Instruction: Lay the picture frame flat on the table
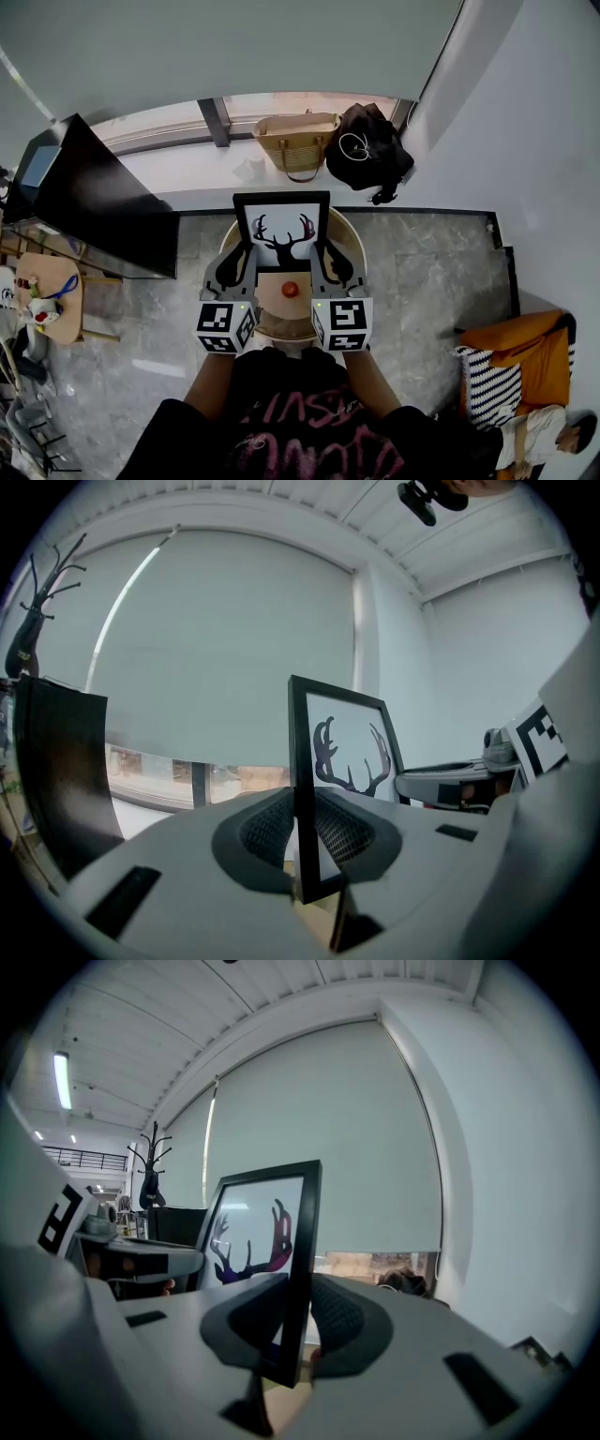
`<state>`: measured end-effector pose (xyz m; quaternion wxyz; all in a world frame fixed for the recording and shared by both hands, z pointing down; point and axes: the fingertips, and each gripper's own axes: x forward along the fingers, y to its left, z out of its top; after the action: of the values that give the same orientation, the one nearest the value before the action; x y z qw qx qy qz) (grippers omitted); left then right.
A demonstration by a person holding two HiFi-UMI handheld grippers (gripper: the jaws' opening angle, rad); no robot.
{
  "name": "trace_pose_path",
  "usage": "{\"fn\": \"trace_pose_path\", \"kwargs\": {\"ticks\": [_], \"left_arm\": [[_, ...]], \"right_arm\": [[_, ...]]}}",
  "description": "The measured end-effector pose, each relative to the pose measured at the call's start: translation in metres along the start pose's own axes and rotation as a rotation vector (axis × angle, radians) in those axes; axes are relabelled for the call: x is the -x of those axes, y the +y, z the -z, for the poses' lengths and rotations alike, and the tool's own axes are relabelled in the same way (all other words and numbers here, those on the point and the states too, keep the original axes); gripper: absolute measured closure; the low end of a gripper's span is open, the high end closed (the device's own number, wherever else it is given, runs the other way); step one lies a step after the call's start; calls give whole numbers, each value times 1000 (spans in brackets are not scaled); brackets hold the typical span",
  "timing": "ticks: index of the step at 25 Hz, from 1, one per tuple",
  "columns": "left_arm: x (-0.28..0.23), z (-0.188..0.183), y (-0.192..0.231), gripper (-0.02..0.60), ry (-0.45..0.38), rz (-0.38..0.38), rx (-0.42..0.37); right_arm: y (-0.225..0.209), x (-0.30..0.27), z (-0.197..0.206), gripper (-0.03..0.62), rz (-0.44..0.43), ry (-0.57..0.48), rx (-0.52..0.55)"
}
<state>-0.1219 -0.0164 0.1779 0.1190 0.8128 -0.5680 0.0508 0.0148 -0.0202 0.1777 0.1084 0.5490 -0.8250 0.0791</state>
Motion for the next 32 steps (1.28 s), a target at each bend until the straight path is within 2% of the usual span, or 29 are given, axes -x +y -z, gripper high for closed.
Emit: {"fn": "trace_pose_path", "kwargs": {"ticks": [32], "left_arm": [[-2, 62, -5, 511, 141, 2, 21]], "right_arm": [[-4, -2, 67, 511, -5, 144, -71]]}}
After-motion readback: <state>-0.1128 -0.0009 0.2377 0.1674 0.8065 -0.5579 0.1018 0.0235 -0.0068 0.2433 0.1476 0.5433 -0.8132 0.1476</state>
